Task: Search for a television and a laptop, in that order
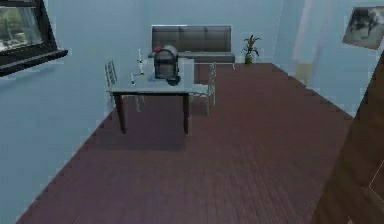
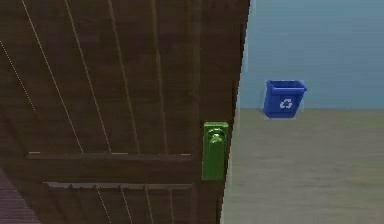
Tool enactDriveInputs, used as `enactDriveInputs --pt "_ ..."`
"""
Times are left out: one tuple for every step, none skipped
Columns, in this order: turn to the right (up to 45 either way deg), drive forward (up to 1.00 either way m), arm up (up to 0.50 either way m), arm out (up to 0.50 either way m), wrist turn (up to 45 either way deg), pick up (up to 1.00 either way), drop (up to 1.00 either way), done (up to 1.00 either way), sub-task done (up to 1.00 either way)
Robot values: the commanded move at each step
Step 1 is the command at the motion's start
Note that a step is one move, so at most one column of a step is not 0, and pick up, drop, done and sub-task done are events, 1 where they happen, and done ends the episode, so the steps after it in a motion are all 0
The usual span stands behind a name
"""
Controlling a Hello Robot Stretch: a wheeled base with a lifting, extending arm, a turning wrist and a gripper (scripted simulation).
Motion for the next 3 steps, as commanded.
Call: enactDriveInputs --pt "0.0 1.0 0.0 0.0 0.0 0.0 0.0 0.0 0.0" --pt "45.0 0.0 0.0 0.0 0.0 0.0 0.0 0.0 0.0" --pt "15.0 0.0 0.0 0.0 0.0 0.0 0.0 0.0 0.0"
